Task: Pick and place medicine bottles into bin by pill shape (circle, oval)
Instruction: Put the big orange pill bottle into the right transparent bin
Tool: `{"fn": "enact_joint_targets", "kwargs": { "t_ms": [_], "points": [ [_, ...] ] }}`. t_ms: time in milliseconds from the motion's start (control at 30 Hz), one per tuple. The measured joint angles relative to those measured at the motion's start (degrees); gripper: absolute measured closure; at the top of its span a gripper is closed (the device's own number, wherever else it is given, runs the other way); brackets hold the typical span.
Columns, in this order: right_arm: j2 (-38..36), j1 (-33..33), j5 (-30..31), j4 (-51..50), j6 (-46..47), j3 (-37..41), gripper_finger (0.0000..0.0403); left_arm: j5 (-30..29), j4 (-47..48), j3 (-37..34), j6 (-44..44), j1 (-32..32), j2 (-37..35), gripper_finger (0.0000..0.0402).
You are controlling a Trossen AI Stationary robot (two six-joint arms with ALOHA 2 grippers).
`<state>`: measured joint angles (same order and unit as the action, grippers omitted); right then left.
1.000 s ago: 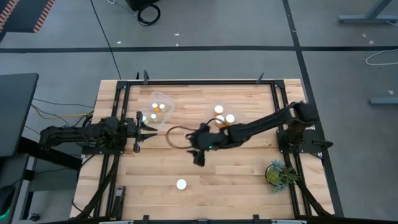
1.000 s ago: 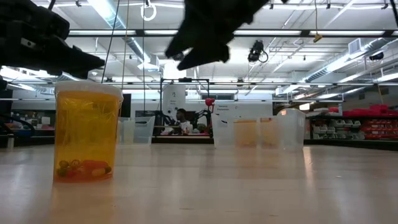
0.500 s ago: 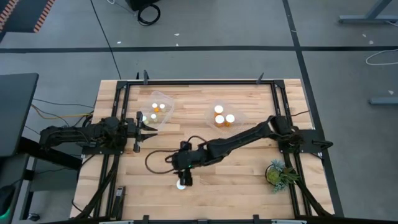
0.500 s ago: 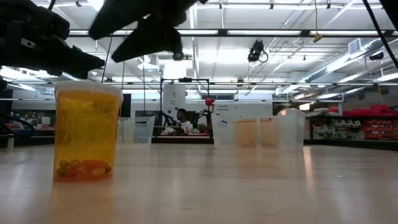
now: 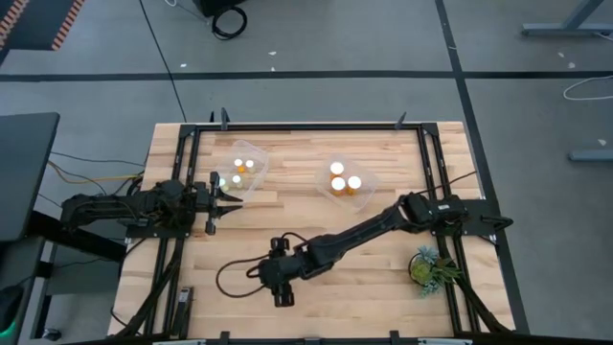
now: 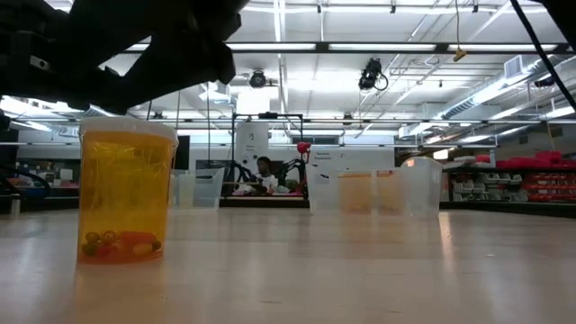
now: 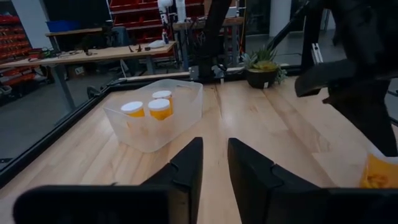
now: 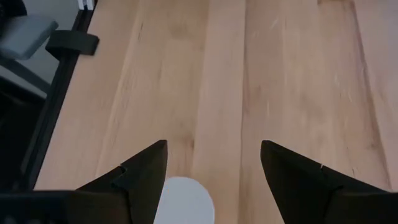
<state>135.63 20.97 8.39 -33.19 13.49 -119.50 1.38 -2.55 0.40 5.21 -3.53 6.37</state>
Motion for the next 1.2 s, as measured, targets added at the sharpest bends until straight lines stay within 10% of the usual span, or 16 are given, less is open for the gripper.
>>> {"fn": "enact_joint_targets", "kwargs": {
  "t_ms": [1200],
  "points": [
    [0.35, 2.8, 2.04, 3.08, 1.38, 8.31, 0.0117, -0.02, -0.19, 0.0, -0.01, 0.01, 0.0, 0.0319]
  ]
}}
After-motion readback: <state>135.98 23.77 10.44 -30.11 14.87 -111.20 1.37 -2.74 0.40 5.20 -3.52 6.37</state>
